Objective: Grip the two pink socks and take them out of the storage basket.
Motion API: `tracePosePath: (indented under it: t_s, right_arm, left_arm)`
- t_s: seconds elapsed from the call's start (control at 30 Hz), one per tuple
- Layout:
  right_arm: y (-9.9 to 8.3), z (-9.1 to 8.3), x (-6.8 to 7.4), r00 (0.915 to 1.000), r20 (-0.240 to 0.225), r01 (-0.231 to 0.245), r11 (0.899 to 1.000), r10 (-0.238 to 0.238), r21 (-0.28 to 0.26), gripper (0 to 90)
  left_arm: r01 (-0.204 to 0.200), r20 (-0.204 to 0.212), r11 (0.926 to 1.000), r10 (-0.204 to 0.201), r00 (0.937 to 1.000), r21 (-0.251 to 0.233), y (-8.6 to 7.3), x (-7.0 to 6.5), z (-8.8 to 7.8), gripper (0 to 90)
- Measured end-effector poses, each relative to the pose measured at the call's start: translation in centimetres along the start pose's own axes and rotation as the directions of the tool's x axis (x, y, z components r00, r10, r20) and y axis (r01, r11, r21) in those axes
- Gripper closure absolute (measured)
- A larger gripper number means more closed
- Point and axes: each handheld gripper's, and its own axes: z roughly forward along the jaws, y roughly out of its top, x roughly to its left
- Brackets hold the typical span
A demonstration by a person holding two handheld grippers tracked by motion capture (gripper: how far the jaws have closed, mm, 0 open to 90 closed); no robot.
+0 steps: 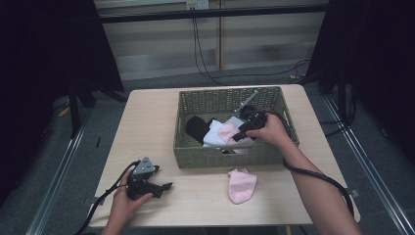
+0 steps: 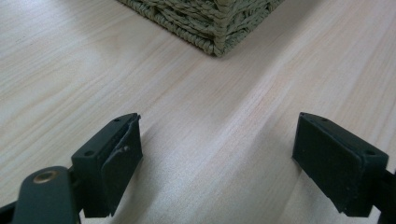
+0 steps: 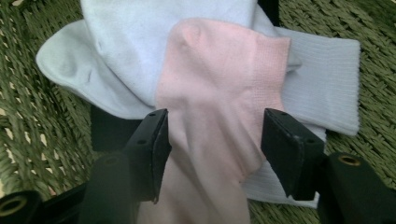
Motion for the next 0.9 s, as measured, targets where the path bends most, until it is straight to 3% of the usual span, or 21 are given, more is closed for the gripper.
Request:
tracePosePath:
  t_s: [0.33,0.57,0.7,0.87,0.9]
  right_arm:
    - [-0.35,0.32,-0.1,0.9999,0.011,0.002,1.0,-0.002,0.026,55.8]
    - [-0.37,0.64,-0.08,0.9987,0.029,0.041,0.998,-0.042,0.055,66.6]
    - [-0.4,0.54,-0.22,0.9988,0.023,0.042,0.996,-0.044,0.074,78.7]
    - [-0.39,0.27,-0.25,0.9977,0.014,0.064,0.995,-0.066,0.077,82.2]
    - [-0.37,0.15,-0.15,0.9991,0.01,0.04,0.997,-0.041,0.071,82.4]
  left_arm:
    - [0.0,0.0,1.0,0.0,1.0,0.0,0.0,0.0,0.0,15.1]
    - [0.0,0.0,1.0,0.0,1.0,0.0,0.0,0.0,0.0,15.1]
    - [0.0,0.001,1.0,0.0,1.0,0.0,0.0,0.01,0.0,15.1]
    - [-0.001,0.001,1.0,0.001,1.0,0.0,0.0,0.0,-0.01,15.1]
    - [-0.001,0.001,1.0,0.001,1.0,0.0,0.0,0.01,0.0,15.1]
